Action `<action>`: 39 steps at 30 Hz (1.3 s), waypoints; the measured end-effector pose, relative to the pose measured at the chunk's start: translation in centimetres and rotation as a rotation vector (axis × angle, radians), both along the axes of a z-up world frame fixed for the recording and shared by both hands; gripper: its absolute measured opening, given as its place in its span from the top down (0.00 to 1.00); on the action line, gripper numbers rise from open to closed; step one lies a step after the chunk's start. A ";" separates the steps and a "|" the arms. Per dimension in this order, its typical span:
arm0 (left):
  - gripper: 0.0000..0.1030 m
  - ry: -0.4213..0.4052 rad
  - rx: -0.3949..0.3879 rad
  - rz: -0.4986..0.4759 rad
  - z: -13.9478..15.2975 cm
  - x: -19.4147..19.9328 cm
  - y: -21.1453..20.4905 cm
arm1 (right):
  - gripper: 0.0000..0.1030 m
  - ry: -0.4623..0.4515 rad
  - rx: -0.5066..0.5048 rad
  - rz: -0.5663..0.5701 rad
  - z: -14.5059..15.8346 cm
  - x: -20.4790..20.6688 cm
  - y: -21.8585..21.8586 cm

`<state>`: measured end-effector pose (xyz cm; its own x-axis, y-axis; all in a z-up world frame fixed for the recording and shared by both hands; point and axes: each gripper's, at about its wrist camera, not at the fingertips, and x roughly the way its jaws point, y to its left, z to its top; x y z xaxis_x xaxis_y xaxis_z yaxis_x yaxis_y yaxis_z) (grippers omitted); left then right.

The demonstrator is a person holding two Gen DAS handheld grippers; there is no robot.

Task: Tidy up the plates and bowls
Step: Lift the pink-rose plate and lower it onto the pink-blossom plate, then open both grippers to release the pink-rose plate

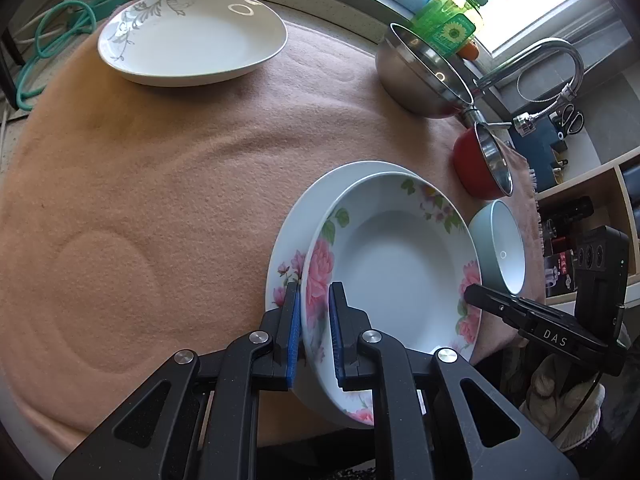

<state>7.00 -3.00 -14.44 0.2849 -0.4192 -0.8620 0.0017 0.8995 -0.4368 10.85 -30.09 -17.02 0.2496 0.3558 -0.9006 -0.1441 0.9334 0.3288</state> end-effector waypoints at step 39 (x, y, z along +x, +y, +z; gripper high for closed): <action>0.89 -0.014 0.045 -0.010 0.2 0.1 -0.8 | 0.60 -0.059 -0.105 0.055 0.7 -0.5 1.6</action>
